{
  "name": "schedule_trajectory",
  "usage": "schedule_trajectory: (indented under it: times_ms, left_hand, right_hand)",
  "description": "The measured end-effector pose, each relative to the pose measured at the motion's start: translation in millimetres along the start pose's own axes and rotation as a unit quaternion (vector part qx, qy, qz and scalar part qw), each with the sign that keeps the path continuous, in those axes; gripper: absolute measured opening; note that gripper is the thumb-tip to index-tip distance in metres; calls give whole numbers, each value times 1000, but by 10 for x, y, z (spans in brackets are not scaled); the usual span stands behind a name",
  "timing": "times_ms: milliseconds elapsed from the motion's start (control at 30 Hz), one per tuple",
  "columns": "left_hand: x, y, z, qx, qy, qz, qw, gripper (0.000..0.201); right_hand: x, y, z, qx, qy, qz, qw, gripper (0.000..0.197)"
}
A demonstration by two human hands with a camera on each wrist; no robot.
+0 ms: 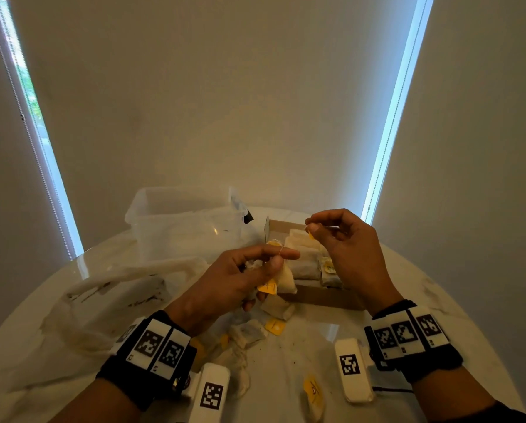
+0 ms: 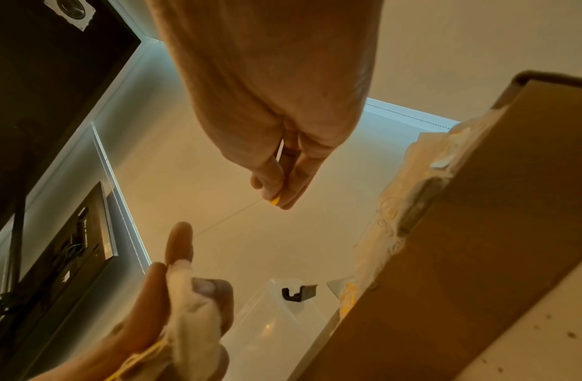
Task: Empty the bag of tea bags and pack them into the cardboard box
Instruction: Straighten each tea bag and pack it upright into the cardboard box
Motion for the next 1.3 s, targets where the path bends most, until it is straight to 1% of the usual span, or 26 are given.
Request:
schedule_trajectory:
  times_ms: [267, 433, 567, 733, 800, 867, 967, 1033, 1100, 1200, 1233, 1300]
  left_hand:
    - [30, -2, -37, -1, -14, 9, 1000, 31]
    - [23, -9, -66, 17, 3, 9, 1000, 33]
    - [43, -28, -121, 63, 22, 17, 998, 43]
    - [0, -59, -236, 111, 23, 0, 994, 46]
    - [-17, -59, -250, 120, 18, -16, 993, 44]
    - [-14, -51, -236, 115, -3, -38, 993, 39]
    - [-12, -27, -186, 80, -32, -69, 994, 32]
    - [-8, -11, -140, 50, -49, -80, 994, 28]
    - [-5, -1, -84, 21, -61, -84, 994, 25]
    - [8, -7, -17, -3, -70, -83, 994, 25]
    - [21, -12, -7, -4, -70, -76, 995, 25]
    - [48, -15, -10, 3, -64, -56, 996, 26]
  right_hand:
    - [2, -27, -2, 21, -10, -8, 1000, 15]
    - [1, 12, -12, 10, -4, 20, 1000, 23]
    - [-50, 71, 93, -64, 48, 31, 996, 24]
    - [-193, 186, 232, -179, 95, -29, 979, 18]
    - [-246, 232, 254, -196, 119, -53, 972, 17]
    - [-315, 266, 253, -182, 127, -87, 971, 17]
    - [-442, 307, 210, -138, 96, -141, 976, 16]
    - [-498, 320, 180, -117, 87, -165, 975, 15]
    - [-503, 308, 166, -104, 83, -175, 976, 15]
    - [-413, 224, 135, -65, 71, -153, 983, 16]
    - [-365, 189, 125, -54, 71, -133, 987, 16]
    - [-266, 139, 115, -55, 79, -85, 992, 17]
Point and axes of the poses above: each hand's wrist, its own y-axis away from the middle knuckle, its own z-axis out of the palm, x = y × z, the point moved 4 cm from there along -y, towards the middle knuckle, and after that the axes turned 11 degrees about z, right-handed, at the moved point
